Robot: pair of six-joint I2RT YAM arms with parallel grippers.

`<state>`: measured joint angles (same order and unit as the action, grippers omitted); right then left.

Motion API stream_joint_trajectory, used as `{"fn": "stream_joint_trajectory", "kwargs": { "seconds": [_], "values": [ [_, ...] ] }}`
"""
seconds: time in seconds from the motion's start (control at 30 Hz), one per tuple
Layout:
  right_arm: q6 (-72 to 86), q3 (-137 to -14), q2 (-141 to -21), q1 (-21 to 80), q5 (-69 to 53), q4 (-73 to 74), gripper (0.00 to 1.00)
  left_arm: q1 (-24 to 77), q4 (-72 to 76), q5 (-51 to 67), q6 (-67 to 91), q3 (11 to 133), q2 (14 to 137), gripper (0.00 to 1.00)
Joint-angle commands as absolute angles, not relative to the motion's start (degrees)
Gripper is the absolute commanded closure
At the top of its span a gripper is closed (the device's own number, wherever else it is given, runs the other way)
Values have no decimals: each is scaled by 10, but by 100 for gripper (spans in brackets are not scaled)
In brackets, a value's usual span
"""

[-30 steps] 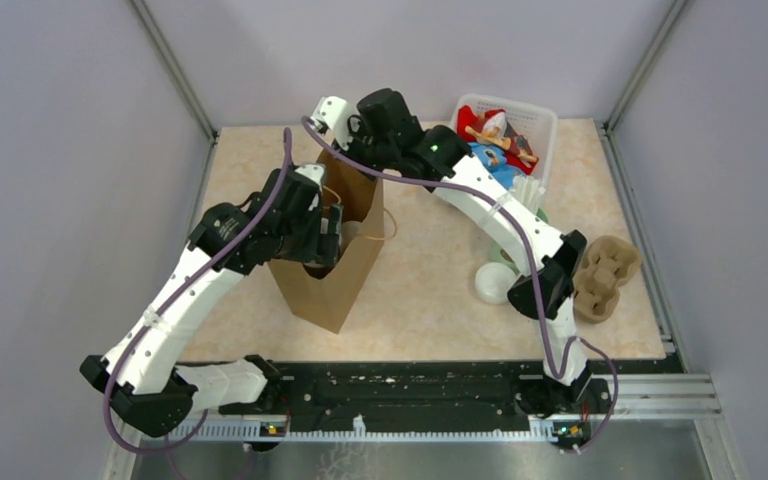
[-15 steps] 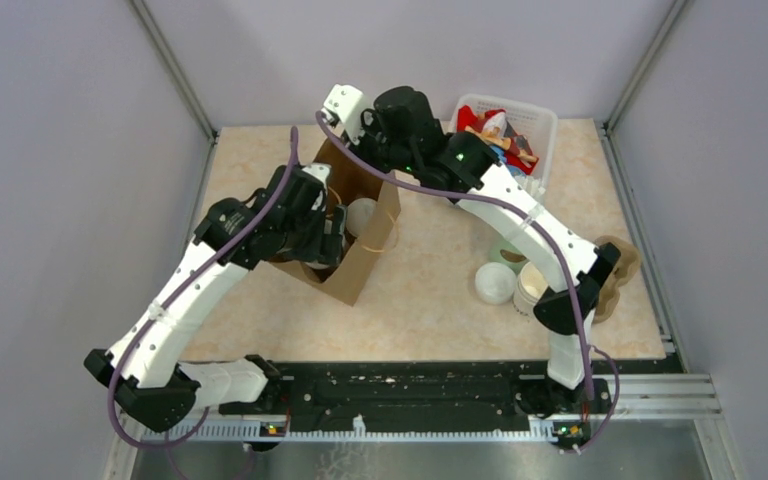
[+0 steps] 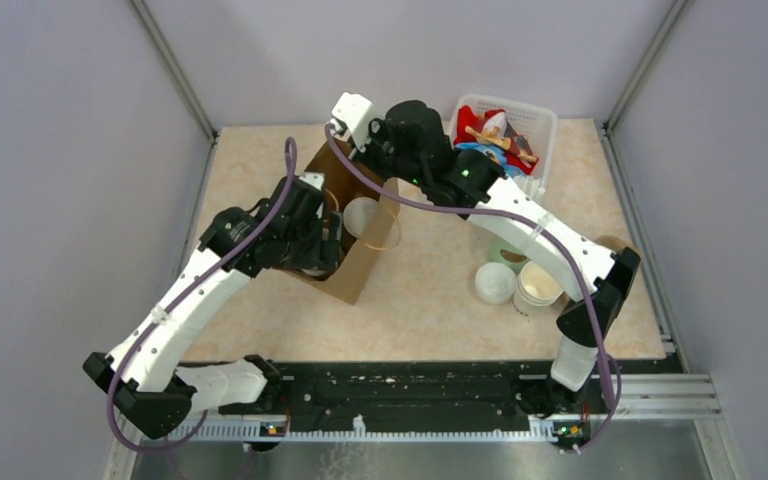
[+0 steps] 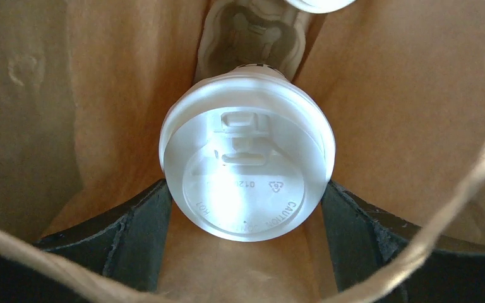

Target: Pack the takeout coffee

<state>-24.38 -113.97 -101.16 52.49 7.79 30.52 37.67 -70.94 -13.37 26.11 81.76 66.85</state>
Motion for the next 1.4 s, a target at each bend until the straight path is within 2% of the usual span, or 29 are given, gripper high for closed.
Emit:
{"fn": "stream_joint_trajectory", "kwargs": {
  "seconds": [0.0,0.2,0.4,0.67,0.87,1.17,1.37],
  "values": [
    [-245,-1167,-981,531,90,229,100,378,-660,-153,277,801,642,53],
    [-232,-1208,-993,531,101,264,100,377,-655,-140,259,818,651,52],
    [-228,-1182,-983,531,105,225,100,377,-662,-130,257,848,673,52],
    [-216,-1217,-1003,531,93,264,100,359,-637,-121,227,851,705,53],
    [-199,-1225,-1004,530,72,276,100,357,-586,-170,200,861,722,53],
    [-146,-1197,-989,495,20,282,100,357,-441,-172,151,787,703,52],
    [-93,-1175,-980,451,-22,282,100,358,-445,-167,149,795,718,53]
  ]
}}
